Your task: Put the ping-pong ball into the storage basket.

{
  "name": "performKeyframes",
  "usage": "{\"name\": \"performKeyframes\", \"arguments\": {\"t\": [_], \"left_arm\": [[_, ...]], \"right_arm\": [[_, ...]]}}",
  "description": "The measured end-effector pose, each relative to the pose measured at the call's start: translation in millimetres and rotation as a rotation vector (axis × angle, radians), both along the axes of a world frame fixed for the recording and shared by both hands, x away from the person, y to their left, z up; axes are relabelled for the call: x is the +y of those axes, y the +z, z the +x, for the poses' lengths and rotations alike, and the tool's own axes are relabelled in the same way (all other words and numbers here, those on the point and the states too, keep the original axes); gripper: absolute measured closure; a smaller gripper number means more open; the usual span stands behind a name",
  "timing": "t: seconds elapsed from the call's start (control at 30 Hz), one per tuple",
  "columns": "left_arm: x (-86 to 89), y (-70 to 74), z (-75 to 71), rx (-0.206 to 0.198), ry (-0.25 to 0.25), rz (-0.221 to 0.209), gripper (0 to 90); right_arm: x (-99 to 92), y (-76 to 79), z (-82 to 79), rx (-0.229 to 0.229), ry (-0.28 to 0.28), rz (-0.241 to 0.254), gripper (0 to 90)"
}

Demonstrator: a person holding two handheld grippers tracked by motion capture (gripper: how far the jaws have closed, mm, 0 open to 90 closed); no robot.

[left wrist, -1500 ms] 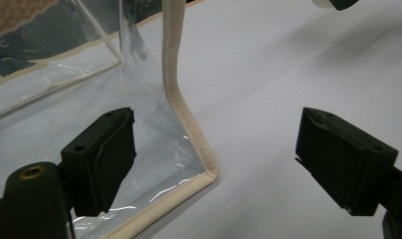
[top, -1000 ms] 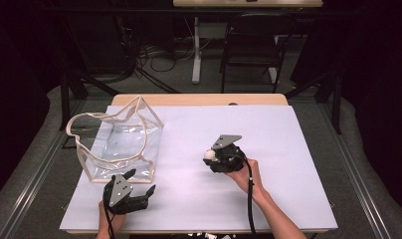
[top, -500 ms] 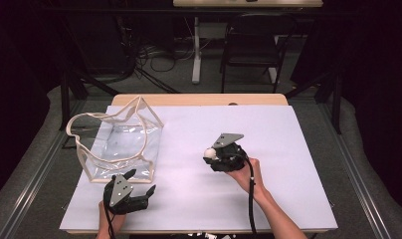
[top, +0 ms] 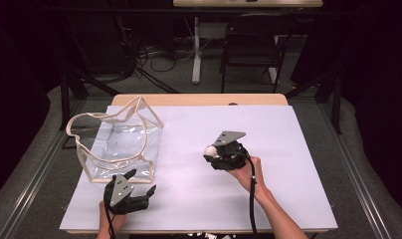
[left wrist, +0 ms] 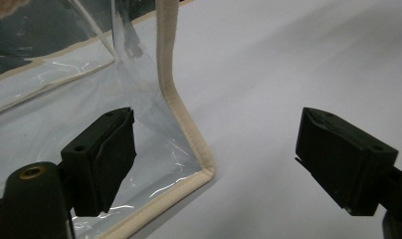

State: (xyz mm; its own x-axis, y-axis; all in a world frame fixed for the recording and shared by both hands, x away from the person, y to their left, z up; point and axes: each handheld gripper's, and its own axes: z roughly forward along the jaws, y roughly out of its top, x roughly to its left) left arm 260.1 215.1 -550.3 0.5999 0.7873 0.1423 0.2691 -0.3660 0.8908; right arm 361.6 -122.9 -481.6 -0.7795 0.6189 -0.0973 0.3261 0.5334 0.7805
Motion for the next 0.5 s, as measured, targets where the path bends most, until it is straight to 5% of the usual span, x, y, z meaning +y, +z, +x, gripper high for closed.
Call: {"name": "performKeyframes", "arguments": {"t": [0.5], "left_arm": [[0.8, 0.2, 0.4, -0.004, 0.005, 0.005, 16.2]], "right_arm": [[-3.7, 12.0, 1.3, -0.017, -0.005, 0.003, 50.8]]}}
